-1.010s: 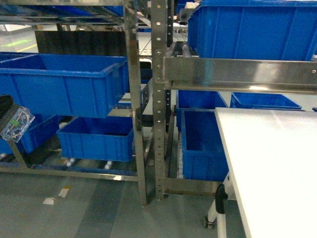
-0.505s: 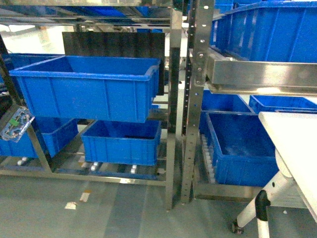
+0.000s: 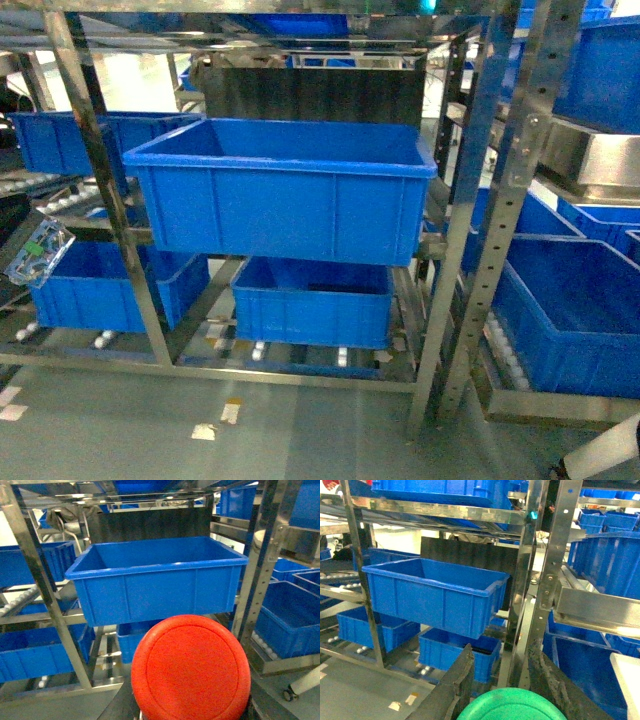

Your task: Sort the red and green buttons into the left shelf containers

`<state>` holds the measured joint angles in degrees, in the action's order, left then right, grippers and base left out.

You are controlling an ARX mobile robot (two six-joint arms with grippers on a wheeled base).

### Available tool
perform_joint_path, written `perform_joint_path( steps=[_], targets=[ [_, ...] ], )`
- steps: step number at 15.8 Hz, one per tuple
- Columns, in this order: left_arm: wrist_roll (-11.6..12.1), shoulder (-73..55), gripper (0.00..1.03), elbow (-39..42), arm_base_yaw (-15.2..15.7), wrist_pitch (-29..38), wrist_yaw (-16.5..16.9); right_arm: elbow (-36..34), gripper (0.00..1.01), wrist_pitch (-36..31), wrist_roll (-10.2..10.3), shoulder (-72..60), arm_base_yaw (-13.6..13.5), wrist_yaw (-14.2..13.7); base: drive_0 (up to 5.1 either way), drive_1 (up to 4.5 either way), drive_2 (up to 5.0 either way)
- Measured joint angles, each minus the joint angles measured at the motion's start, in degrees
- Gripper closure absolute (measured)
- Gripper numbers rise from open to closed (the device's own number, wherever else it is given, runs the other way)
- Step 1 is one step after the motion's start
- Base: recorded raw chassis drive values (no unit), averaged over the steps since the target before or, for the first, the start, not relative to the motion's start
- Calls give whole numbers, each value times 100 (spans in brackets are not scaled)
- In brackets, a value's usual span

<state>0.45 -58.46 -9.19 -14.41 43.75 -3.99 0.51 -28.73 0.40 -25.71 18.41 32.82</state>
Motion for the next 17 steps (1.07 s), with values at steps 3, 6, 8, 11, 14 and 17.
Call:
perform_joint_path(
  steps=[3,6,8,11,14,17],
  targets=[
    [0,0,78,0,0,4,-4,0,71,-13,0,2,2,0,-477,359,126],
    [-2,0,78,0,0,2,-4,0,71,-7,0,7,2,0,-472,366,126],
    [-2,0,78,0,0,4,-4,0,71,-2,0,0,2,0,-474,365,124],
    [-2,0,78,0,0,2,-4,0,71,4,0,4,0,0,-474,365,121],
    [-2,2,78,0,37,4,-59,0,71,-26,0,22,0,20,0,0,0],
    [-2,20,78,0,0,28,-4,0,71,-22,0,33,0,15,-6,254,-266]
  ],
)
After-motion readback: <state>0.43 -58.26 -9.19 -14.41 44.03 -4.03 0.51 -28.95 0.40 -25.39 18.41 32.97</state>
